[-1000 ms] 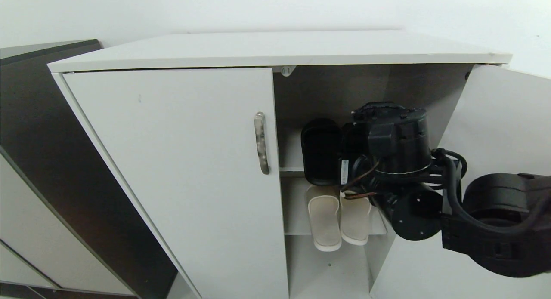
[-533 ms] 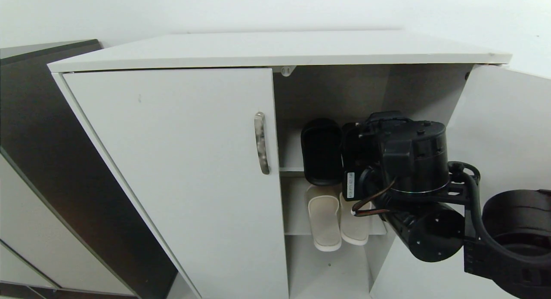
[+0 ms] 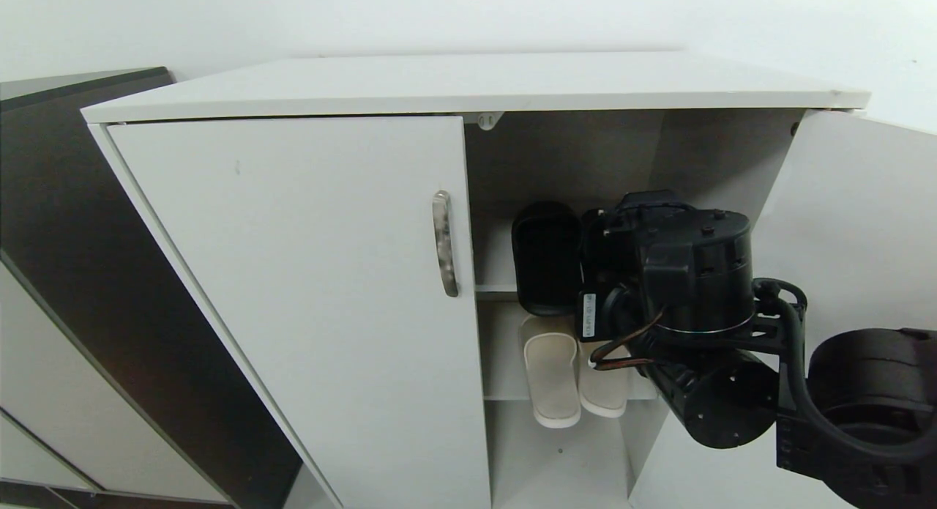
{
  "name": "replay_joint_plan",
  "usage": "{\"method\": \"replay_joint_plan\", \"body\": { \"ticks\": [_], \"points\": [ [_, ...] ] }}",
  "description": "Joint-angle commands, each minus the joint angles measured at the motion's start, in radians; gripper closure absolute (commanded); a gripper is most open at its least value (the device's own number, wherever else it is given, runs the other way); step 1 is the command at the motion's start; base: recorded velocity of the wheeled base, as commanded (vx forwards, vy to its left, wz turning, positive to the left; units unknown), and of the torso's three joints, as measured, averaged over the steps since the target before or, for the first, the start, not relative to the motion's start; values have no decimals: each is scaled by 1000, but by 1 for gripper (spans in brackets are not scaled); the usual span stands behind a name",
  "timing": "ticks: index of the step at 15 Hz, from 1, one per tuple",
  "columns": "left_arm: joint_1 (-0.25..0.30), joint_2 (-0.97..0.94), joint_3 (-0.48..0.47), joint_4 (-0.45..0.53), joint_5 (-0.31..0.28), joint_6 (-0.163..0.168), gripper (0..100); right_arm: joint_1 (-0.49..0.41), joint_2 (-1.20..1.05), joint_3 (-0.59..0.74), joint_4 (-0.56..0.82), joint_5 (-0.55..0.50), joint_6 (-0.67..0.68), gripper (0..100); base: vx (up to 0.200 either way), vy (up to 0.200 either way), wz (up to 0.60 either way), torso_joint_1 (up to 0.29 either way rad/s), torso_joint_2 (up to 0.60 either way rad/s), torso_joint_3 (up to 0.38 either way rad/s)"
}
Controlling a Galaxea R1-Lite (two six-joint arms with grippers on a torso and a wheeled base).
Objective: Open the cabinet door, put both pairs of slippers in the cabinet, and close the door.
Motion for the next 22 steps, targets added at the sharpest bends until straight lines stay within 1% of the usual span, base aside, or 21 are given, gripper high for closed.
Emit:
{"method": "replay_joint_plan", "body": {
  "ticks": [1, 7, 12, 22],
  "points": [
    [0, 0, 0, 0, 1, -1, 100, 1, 6, -1, -1, 0, -1, 100, -200, 0, 0, 2, 2, 2],
    [0, 0, 0, 0, 1, -1, 100, -3, 12, 3, -3, 5, 5, 100, -200, 0, 0, 1, 2, 3],
    [0, 0, 0, 0, -1, -1, 100, -3, 14, 30, -35, 5, -1, 100, -200, 0, 0, 1, 3, 2],
    [0, 0, 0, 0, -1, -1, 100, -16, 20, 42, -35, 5, -2, 100, -200, 0, 0, 4, 3, 1]
  ]
}}
